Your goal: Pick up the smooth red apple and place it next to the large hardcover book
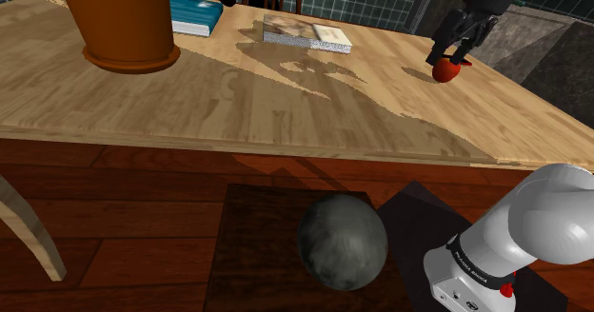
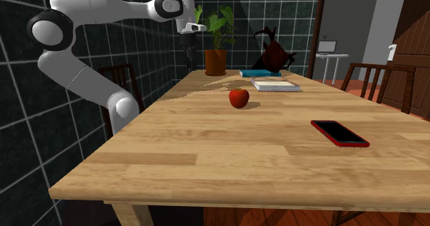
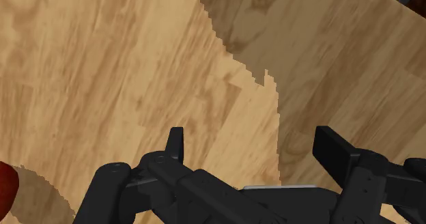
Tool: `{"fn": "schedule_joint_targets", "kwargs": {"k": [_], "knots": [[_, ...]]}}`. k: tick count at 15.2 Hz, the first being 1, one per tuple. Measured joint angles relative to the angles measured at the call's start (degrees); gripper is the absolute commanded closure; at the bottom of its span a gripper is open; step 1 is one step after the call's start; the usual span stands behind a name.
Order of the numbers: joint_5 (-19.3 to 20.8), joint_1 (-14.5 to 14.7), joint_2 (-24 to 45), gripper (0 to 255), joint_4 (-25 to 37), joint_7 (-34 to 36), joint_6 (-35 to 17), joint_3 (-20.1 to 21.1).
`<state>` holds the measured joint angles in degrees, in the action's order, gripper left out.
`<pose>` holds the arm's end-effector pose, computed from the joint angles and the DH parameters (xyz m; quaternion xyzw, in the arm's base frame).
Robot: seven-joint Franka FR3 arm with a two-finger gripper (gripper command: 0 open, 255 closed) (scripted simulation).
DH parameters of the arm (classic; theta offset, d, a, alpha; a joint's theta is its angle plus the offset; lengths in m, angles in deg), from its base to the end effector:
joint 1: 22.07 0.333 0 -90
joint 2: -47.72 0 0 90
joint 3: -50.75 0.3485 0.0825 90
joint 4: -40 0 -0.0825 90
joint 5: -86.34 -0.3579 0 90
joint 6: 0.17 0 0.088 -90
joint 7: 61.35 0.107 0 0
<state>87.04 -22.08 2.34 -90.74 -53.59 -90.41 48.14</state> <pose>0.2564 -0.0198 0.6482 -0.9955 0.0845 -0.0417 0.0123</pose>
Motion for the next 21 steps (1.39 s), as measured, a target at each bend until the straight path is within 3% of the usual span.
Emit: {"fn": "schedule_joint_targets", "kwargs": {"k": [2,10,16,21], "knots": [[0.4,0.0,0.2,0,0.2,-1.0,0.1,-0.7],[6.1,-0.2,7.3,0,3.6,-16.9,-1.3,-11.4],[8.4,0.5,17.0,0,11.4,-30.2,-1.9,-20.0],[7.6,1.5,27.3,0,19.3,-41.7,-2.9,-26.8]]}}
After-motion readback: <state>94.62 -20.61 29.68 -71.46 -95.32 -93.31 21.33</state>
